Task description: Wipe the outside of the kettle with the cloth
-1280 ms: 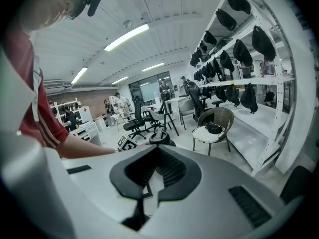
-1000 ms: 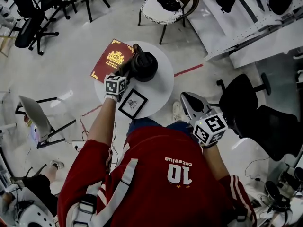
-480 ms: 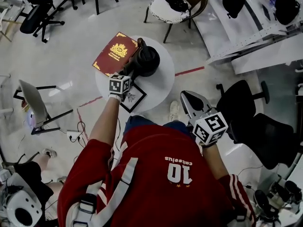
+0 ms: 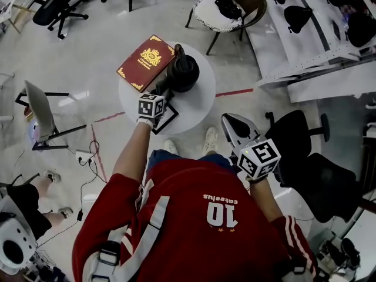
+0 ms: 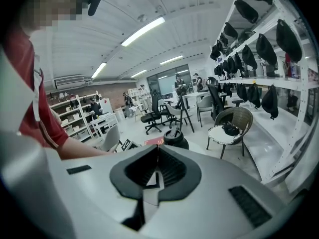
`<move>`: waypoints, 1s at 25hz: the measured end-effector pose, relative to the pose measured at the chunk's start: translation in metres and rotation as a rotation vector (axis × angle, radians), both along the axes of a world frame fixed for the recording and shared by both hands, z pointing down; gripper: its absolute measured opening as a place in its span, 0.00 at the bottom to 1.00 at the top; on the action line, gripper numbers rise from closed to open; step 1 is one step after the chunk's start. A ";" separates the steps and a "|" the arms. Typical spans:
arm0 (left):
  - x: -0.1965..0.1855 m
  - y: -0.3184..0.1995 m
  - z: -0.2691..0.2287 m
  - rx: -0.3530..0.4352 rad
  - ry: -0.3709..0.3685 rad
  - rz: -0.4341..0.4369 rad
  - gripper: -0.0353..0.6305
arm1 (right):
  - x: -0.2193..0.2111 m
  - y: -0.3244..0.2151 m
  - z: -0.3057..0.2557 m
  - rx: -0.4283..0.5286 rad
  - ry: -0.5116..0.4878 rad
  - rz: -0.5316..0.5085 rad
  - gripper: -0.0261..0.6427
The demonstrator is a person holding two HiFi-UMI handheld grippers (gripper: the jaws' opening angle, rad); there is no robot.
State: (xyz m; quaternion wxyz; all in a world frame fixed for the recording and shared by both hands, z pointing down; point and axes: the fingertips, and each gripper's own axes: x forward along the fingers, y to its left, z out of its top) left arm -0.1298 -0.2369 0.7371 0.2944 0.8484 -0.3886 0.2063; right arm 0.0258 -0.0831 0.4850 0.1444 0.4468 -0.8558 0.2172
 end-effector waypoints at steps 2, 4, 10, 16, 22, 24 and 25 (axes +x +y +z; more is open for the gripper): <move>0.000 0.002 -0.001 0.000 0.006 -0.014 0.12 | -0.002 -0.003 -0.001 0.001 0.000 -0.025 0.06; 0.000 0.004 -0.001 0.001 0.003 -0.020 0.12 | -0.004 -0.005 -0.002 0.002 -0.001 -0.049 0.06; 0.010 0.020 0.006 -0.019 -0.020 -0.011 0.12 | 0.004 -0.006 -0.001 -0.005 -0.011 -0.103 0.06; 0.027 0.028 0.004 -0.023 -0.061 0.011 0.12 | 0.016 -0.011 0.009 -0.032 -0.022 -0.154 0.06; 0.044 0.037 0.008 -0.025 -0.091 0.018 0.12 | 0.021 -0.016 0.009 -0.032 -0.040 -0.209 0.06; 0.050 0.039 0.009 -0.029 -0.096 0.017 0.12 | 0.027 -0.017 0.009 -0.032 -0.039 -0.216 0.06; 0.054 0.040 0.009 -0.031 -0.099 0.015 0.12 | 0.031 -0.018 0.009 -0.032 -0.039 -0.218 0.06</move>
